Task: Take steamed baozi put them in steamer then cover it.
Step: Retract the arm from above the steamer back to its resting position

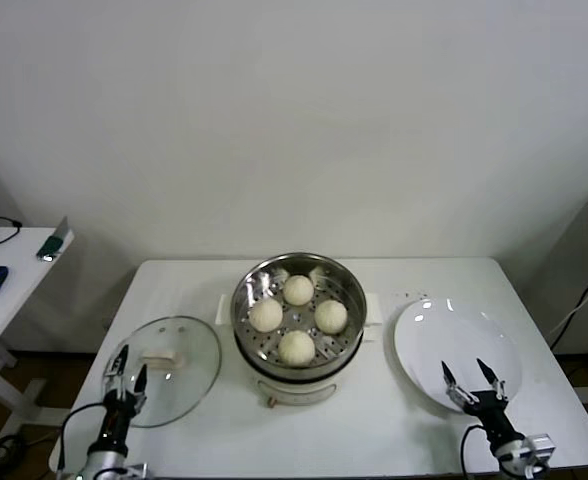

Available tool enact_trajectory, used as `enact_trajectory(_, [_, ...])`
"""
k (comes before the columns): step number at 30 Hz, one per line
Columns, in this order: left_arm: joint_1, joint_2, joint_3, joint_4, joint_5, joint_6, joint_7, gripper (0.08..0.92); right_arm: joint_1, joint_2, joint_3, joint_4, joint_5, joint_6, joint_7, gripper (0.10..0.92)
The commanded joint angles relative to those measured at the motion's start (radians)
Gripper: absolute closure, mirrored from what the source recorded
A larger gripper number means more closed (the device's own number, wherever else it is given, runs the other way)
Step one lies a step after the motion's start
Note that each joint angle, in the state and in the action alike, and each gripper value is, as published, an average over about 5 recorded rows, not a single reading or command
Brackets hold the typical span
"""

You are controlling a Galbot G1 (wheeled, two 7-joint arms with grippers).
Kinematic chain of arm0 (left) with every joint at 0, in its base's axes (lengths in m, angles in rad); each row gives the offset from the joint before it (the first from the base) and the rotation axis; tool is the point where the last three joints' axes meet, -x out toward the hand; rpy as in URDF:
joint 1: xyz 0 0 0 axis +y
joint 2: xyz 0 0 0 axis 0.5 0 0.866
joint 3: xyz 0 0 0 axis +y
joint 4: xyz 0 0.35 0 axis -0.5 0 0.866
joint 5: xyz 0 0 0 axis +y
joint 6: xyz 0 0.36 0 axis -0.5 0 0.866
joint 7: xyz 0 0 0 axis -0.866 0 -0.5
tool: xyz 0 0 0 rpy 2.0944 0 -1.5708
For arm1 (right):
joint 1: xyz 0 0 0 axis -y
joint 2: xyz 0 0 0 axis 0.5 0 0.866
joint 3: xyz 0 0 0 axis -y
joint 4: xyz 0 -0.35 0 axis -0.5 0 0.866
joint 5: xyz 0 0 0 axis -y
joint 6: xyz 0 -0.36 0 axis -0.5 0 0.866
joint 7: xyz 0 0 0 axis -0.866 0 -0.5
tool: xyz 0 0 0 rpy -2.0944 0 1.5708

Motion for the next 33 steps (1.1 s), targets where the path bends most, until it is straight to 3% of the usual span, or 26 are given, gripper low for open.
enact_trajectory(1, [-0.047, 0.001, 0.007, 0.073, 0.070, -0.003, -0.016, 0.177, -0.006, 0.007, 0.004, 0.006, -0.014, -0.009, -0.001, 0.203])
enact_trajectory(27, [-0.191, 0.024, 0.034, 0.225, 0.128, -0.001, 0.011, 0.180, -0.034, 0.030, 0.020, 0.013, -0.003, -0.004, -0.002, 0.203])
enact_trajectory(33, [-0.191, 0.027, 0.023, 0.242, 0.146, -0.022, -0.003, 0.310, -0.033, 0.036, 0.018, 0.011, -0.010, -0.005, -0.003, 0.203])
